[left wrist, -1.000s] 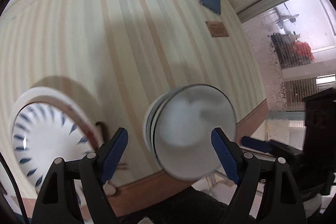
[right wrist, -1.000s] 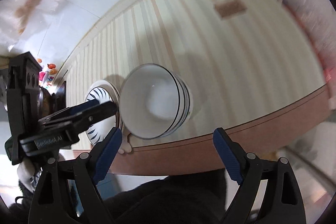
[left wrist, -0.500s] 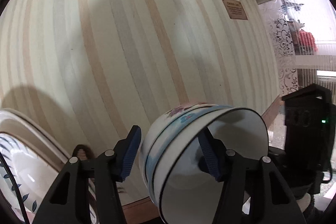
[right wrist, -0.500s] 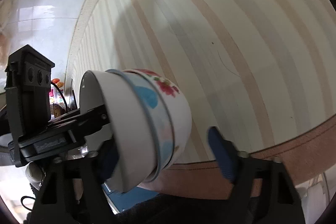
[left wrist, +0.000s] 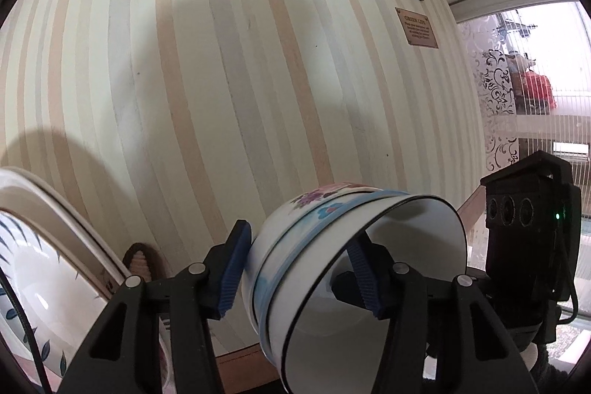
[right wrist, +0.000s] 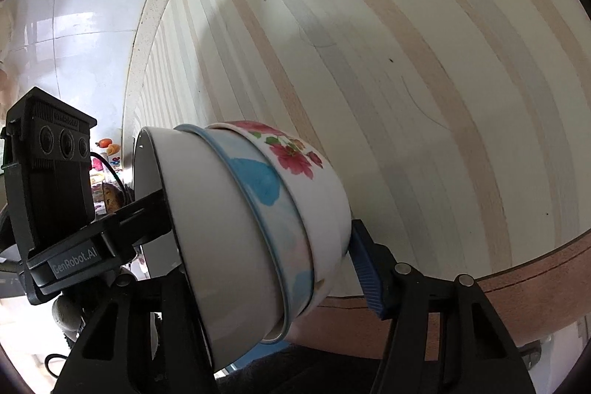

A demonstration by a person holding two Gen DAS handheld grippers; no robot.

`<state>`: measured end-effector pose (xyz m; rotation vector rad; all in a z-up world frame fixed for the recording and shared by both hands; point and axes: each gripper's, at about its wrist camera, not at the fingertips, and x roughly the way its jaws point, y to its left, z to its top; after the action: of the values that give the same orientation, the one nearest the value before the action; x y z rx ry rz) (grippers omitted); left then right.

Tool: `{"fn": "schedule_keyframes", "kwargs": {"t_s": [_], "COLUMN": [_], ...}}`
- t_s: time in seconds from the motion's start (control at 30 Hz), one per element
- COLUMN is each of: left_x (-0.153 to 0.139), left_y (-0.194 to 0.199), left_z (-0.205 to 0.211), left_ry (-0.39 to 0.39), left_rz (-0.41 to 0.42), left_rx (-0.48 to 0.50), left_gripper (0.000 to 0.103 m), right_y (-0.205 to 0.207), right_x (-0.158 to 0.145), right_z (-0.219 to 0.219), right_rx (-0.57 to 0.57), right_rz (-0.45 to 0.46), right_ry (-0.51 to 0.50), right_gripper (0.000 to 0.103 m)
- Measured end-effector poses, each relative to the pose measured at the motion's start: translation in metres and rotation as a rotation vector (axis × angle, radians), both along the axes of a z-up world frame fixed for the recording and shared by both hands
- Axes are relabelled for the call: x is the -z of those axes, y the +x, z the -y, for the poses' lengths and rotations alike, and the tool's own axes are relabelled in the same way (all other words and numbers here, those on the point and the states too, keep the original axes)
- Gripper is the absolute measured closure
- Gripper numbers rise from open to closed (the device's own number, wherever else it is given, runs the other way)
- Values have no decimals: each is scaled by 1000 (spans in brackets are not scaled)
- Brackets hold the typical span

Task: Organize plates and bowls
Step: 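Lift the bowl stack with both grippers and carry it over the plate stack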

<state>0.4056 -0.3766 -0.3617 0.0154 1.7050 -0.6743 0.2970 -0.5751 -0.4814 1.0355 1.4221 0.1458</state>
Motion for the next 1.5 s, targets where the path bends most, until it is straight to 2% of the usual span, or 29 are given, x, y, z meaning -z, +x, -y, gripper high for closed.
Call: {"fn": "schedule_keyframes", "kwargs": {"t_s": [0.37,0.7,0.83,1.03,1.27,1.43,1.5], "left_x": [-20,-56,-67,-64,-48,-38,-34], "left_y": [1,8,15,22,36,41,42], "left_z": [-16,-74,-109,-164,-214,-231,-235], "left_ry": [17,11,8,33,53,50,48], "left_rz": [16,53,76,80,76,75,68], "left_rx": [-65,-153,-187,-234,-290,-312,-322], "left_gripper": [53,53,53,52,52,52,52], "right_y": [13,45,63,83,108,133,135], "right_x": [-8,-40,-52,-62,-53,-42,-40], "right_z": [-10,-39,-67,-119,-185,-235,-242], "right_rx": [-32,-141,-177,-219,-285,-321,-328], "right_rz": [-2,22,33,53,46,35,35], "right_ry": [36,43,43,68,84,71,61], "right_gripper": [42,42,42,42,42,42,42]}}
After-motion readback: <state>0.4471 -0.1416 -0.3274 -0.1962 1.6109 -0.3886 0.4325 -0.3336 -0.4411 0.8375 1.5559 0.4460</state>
